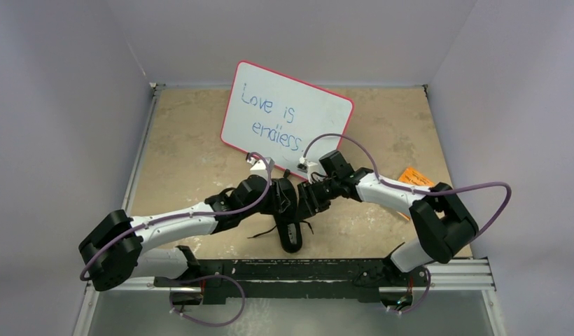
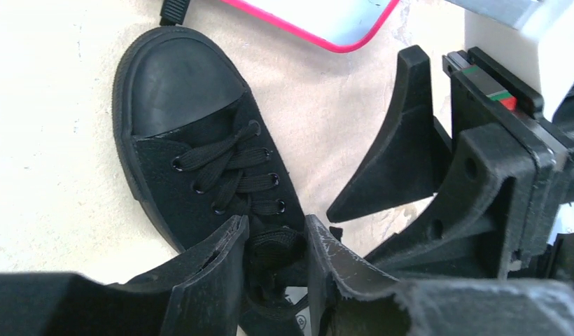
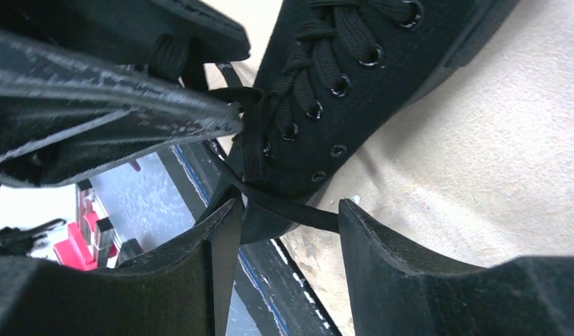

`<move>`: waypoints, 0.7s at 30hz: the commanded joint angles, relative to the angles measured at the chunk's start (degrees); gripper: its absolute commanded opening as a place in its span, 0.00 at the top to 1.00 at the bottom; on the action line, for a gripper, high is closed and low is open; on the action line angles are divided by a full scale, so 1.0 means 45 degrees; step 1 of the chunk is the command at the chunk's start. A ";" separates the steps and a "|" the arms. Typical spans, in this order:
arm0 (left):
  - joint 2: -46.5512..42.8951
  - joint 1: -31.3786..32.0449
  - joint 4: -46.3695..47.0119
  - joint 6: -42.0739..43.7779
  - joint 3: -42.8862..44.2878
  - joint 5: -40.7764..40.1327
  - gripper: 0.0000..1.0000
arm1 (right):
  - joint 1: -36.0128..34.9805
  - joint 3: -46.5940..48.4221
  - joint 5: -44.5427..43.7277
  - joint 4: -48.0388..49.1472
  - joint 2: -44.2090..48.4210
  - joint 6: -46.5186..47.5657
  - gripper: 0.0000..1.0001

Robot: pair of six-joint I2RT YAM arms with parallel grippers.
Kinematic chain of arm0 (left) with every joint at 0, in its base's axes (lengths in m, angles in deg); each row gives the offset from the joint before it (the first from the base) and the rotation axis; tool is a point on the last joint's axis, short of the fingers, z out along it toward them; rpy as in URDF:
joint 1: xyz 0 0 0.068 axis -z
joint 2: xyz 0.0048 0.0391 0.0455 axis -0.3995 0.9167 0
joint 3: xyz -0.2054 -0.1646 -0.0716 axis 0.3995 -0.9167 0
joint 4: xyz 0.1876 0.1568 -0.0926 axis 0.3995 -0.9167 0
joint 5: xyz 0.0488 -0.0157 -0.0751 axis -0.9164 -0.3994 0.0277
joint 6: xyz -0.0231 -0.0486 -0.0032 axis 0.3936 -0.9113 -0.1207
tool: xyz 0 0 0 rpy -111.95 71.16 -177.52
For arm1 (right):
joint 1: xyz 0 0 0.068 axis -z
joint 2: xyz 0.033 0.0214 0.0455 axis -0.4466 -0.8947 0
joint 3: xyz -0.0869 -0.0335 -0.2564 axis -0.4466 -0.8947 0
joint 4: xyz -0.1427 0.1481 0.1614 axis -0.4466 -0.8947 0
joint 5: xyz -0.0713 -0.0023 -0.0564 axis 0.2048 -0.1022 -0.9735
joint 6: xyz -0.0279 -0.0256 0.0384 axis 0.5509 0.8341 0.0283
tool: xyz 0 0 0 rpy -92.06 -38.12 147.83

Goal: Tie the shoes

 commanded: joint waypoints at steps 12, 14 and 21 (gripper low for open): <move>0.0002 -0.0285 0.0193 -0.0262 0.0698 0.0406 0.89 | -0.1009 0.0280 -0.0166 0.0278 0.0183 0.0600 0.73; -0.0124 -0.0322 0.0172 -0.0328 0.0706 0.0414 0.92 | -0.1004 0.0208 -0.0450 0.0013 0.0376 0.0361 0.89; -0.0606 -0.0491 0.0990 -0.1132 0.0040 0.0769 0.95 | -0.0974 -0.0451 -0.1383 -0.1111 0.1639 -0.0931 1.00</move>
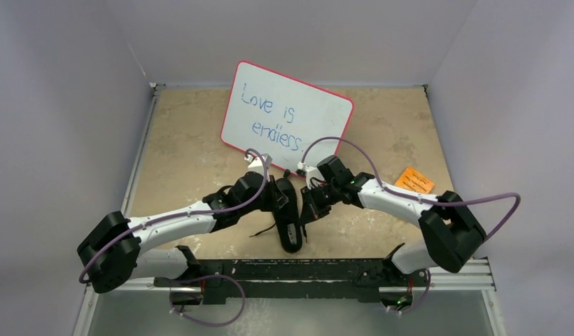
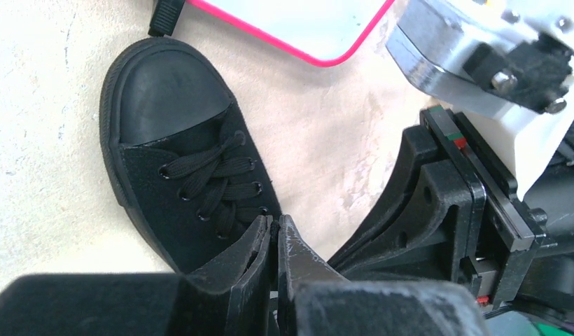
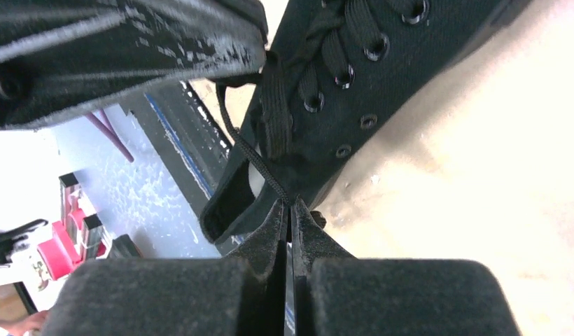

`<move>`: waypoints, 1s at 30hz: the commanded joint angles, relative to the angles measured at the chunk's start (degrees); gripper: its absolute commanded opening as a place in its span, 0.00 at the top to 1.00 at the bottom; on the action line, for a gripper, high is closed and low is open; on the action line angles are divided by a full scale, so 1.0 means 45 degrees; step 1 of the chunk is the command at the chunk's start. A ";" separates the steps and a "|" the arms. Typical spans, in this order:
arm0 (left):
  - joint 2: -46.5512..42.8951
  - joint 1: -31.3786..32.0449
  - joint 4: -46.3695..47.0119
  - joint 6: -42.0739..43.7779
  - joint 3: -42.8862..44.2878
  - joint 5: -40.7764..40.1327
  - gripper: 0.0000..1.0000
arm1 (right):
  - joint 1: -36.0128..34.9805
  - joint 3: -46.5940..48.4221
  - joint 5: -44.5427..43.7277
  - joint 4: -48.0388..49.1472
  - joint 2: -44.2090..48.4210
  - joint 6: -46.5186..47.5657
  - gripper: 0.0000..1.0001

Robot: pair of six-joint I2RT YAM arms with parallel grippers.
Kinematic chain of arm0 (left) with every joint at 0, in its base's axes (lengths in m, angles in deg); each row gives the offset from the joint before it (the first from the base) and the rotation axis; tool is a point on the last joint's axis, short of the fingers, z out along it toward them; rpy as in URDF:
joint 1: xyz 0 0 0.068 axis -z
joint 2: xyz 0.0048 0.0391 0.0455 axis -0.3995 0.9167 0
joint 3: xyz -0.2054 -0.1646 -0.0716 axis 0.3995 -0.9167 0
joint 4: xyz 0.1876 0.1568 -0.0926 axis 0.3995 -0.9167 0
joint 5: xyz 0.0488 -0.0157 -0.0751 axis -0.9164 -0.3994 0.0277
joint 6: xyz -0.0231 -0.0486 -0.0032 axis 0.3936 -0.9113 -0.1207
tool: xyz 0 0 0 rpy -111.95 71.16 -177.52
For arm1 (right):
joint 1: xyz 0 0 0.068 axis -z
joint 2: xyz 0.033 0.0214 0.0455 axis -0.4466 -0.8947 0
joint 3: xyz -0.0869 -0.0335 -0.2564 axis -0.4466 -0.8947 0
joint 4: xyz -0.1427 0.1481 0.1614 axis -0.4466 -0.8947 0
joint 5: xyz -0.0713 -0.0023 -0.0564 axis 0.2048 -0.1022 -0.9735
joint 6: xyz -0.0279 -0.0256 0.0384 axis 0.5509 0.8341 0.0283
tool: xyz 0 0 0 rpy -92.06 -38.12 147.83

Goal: Tie the shoes

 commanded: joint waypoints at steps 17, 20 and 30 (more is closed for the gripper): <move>-0.0906 -0.0515 0.2040 -0.1638 -0.1251 0.0689 0.98 | 0.0067 -0.0177 -0.1729 -0.2010 0.0836 -0.1693 0.67; -0.1006 -0.0542 0.2187 -0.1748 -0.1388 0.0725 0.98 | -0.0330 -0.0609 -0.1751 0.0553 0.2256 -0.0632 0.49; -0.1157 -0.0781 0.2480 -0.1906 -0.1626 0.0941 0.99 | -0.0518 -0.1949 -0.0269 0.3926 0.2501 0.0172 0.55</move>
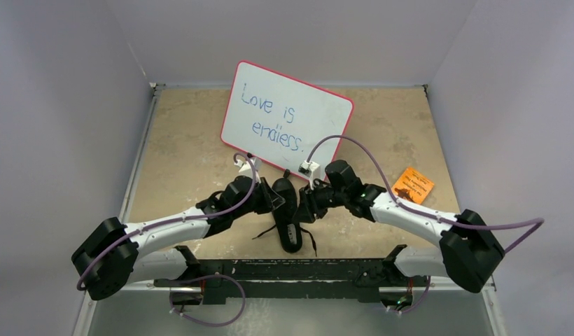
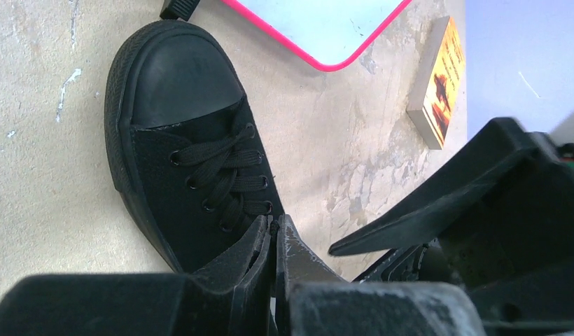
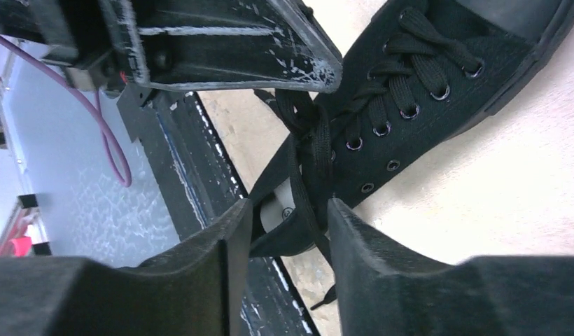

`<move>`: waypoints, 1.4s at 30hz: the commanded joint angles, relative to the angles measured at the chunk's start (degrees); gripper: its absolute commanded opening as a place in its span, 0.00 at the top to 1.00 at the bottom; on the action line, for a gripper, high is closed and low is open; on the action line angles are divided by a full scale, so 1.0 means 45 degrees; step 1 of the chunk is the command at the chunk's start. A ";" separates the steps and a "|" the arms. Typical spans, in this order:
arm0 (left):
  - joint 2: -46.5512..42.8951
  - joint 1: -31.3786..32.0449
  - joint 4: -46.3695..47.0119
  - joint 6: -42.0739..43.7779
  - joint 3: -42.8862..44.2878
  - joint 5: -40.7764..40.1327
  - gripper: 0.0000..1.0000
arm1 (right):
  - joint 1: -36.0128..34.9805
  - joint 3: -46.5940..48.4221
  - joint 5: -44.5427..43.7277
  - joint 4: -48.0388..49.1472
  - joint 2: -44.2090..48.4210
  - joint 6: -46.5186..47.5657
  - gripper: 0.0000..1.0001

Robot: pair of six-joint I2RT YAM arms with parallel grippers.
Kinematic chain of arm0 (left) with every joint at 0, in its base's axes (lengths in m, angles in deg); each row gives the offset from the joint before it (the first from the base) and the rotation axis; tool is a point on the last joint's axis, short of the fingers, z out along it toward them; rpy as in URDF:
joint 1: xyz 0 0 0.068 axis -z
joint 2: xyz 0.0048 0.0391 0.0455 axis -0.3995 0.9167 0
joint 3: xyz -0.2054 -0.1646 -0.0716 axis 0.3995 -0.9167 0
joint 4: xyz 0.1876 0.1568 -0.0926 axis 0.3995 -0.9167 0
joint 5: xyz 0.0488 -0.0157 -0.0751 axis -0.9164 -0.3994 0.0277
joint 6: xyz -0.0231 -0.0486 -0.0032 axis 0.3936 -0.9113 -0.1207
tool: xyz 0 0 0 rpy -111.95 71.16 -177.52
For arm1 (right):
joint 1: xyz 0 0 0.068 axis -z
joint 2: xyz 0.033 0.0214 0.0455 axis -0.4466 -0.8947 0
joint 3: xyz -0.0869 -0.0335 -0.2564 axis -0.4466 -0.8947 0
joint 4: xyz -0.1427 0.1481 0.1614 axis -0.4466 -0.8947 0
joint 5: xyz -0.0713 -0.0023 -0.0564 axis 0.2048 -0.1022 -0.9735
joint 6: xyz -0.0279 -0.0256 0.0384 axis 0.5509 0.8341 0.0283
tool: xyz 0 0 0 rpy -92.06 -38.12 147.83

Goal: Tie the shoes

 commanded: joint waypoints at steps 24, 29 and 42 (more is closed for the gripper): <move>-0.0602 -0.0389 0.0633 -0.0127 0.0028 0.0585 0.99 | -0.0038 -0.0789 0.0918 0.1526 -0.0923 -0.0439 0.98; -0.1144 -0.0403 0.0047 0.0052 -0.0003 0.1006 0.99 | -0.0033 -0.0947 0.0571 0.0888 -0.0193 -0.1230 1.00; -0.2221 -0.0400 0.0448 -0.0758 -0.1483 0.1833 0.97 | 0.0098 -0.0995 0.0117 0.1311 -0.0412 -0.3280 1.00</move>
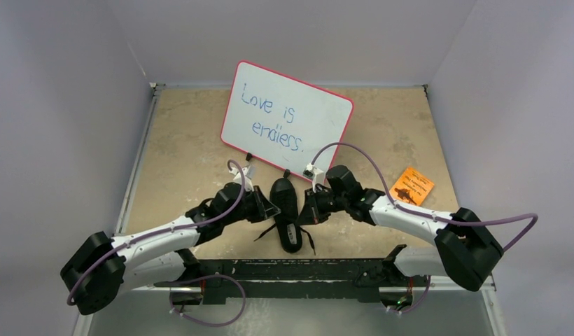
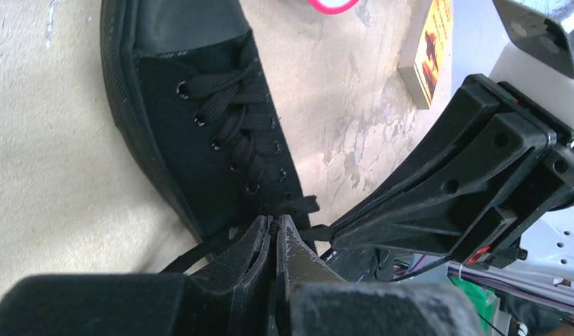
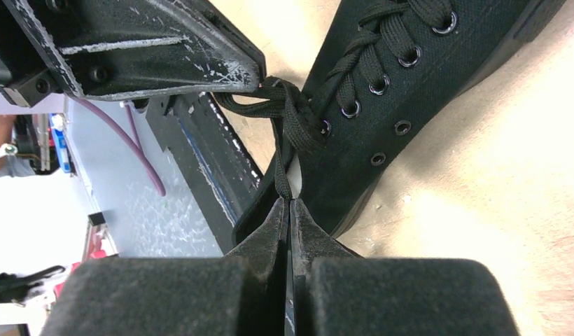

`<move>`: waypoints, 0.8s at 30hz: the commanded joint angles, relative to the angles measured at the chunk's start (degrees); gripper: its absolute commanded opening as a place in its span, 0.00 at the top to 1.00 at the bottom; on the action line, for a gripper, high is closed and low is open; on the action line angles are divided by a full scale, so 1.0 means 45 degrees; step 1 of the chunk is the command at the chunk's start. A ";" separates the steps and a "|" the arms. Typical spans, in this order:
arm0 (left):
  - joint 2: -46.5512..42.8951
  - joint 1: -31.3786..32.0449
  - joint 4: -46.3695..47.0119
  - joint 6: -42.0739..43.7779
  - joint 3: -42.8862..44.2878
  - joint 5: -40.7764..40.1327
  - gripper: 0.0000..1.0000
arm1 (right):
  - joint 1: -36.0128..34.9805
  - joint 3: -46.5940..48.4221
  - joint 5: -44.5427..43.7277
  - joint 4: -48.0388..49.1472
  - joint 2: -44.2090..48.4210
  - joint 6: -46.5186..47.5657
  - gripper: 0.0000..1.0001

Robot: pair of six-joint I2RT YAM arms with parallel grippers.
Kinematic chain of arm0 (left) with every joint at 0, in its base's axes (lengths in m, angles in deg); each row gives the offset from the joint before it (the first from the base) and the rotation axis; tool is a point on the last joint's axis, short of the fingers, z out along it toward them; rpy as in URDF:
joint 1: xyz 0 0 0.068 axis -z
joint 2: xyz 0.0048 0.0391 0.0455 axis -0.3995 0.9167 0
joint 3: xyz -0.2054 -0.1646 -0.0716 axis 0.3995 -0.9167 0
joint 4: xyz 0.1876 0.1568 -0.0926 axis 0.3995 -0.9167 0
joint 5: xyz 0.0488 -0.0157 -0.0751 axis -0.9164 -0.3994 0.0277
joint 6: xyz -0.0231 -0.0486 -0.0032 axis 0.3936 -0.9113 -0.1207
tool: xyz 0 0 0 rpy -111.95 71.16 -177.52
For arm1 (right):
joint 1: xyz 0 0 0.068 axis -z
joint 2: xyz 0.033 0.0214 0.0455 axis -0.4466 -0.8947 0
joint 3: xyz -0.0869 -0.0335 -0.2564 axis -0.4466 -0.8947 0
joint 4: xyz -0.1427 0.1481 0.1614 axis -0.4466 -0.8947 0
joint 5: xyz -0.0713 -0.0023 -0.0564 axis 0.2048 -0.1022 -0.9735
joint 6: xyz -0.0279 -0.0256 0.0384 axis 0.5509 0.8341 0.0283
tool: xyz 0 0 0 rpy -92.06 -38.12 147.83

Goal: Tie the shoes

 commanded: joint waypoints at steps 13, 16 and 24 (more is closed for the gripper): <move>-0.1288 -0.0061 0.1179 -0.1065 -0.1510 -0.0145 0.97 | 0.1211 -0.0930 -0.0496 0.0471 0.1059 -0.2223 1.00; -0.1229 -0.0066 0.1227 -0.1234 -0.1747 -0.0127 0.97 | 0.1217 -0.1001 -0.0099 0.0647 0.0927 -0.2080 1.00; 0.0524 -0.0049 0.1157 -0.0949 -0.1419 0.0953 0.90 | 0.1168 -0.0312 0.1292 0.0709 -0.0040 -0.0783 1.00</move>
